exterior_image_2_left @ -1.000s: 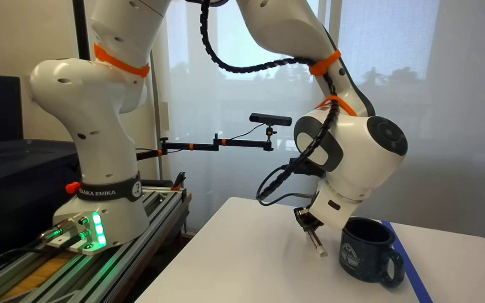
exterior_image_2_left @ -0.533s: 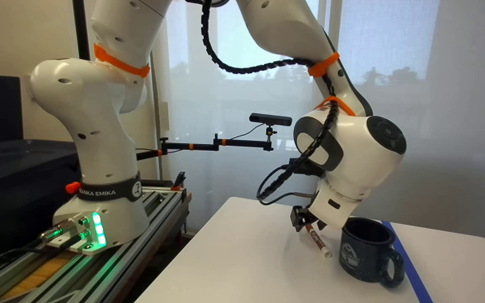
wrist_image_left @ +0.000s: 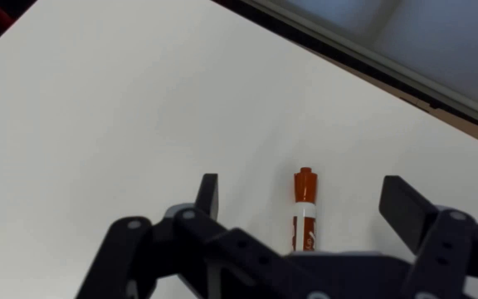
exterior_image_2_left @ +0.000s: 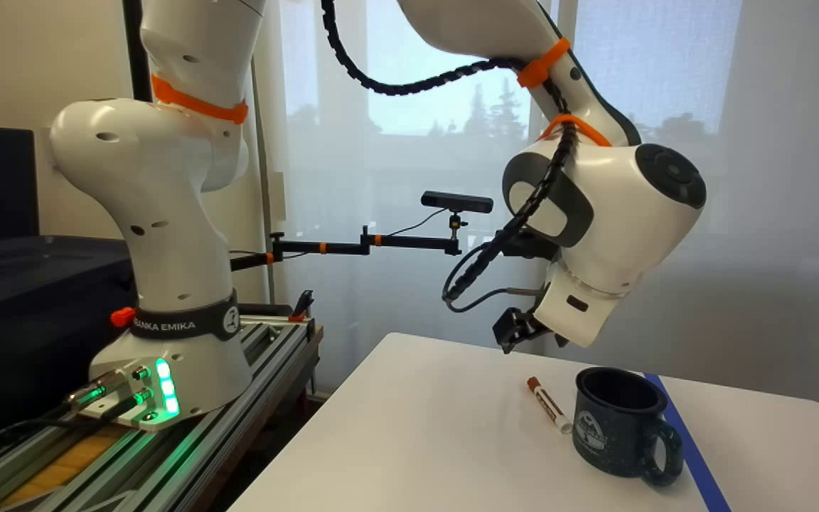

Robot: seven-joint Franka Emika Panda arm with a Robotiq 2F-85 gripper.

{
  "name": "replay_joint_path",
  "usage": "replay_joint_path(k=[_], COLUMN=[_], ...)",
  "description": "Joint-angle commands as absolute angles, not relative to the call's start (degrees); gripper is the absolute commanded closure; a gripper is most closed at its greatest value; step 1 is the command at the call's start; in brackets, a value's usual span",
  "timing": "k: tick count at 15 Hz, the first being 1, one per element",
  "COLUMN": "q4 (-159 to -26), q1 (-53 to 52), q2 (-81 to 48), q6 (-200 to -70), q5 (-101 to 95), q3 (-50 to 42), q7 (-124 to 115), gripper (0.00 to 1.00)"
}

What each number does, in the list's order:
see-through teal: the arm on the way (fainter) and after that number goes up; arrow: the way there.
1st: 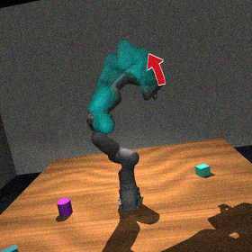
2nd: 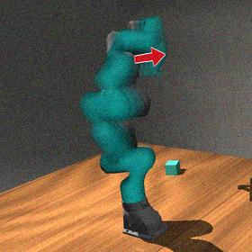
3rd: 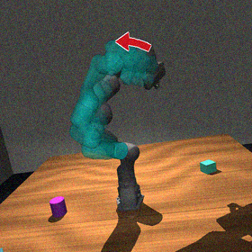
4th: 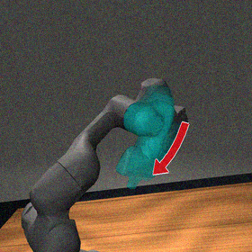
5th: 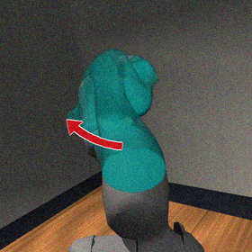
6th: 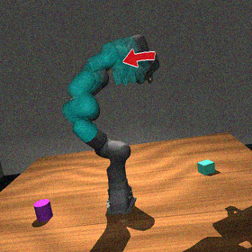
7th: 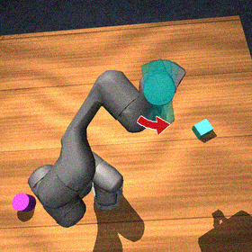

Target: Remove the marker from the cup

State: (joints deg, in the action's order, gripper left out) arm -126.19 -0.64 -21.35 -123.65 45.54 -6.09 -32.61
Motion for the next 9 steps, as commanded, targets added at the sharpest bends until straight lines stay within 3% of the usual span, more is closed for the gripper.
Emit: replay_joint_path(k=[1, 9], q4=[-128.3, -128.1], q1=[1.0, 3.2], q2=[-15.0, -7.1], q6=[-118.3, -122.0], q5=[43.5, 24.4], q3=[-6.5, -10.6], q7=[-33.7, -35.0], gripper=[0.00, 0.00])
